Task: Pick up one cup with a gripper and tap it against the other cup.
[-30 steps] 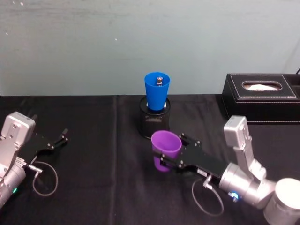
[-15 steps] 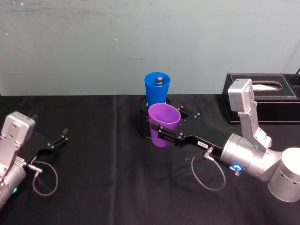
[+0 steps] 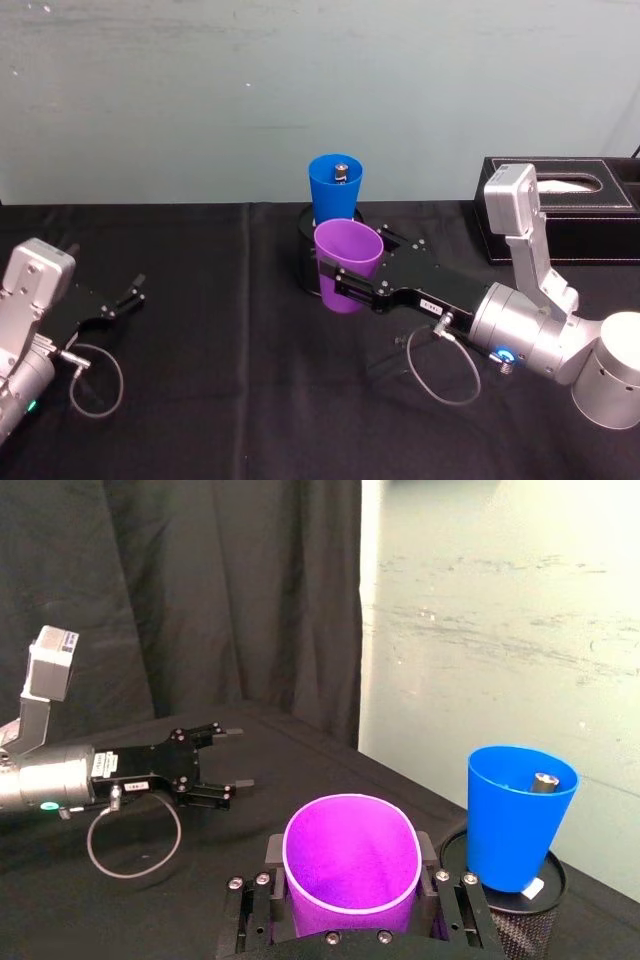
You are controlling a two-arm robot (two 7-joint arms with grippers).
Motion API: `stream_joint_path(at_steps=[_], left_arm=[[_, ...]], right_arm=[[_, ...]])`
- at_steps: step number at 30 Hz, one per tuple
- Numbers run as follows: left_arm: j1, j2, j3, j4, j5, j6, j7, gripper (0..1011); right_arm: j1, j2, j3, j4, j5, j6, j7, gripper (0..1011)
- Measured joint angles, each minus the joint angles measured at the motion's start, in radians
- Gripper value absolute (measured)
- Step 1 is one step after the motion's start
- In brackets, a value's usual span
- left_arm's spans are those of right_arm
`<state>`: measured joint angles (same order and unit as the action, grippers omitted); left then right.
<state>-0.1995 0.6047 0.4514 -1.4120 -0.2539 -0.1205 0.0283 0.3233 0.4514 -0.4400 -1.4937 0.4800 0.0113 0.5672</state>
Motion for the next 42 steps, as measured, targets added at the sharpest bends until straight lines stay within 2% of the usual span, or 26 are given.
stream_joint_path(at_steps=[42], left_arm=[[0.000, 0.000, 0.000, 0.000, 0.000, 0.000, 0.000, 1000]], right_arm=[[-0.001, -0.003, 0.002, 0.006, -0.002, -0.005, 0.005, 728]])
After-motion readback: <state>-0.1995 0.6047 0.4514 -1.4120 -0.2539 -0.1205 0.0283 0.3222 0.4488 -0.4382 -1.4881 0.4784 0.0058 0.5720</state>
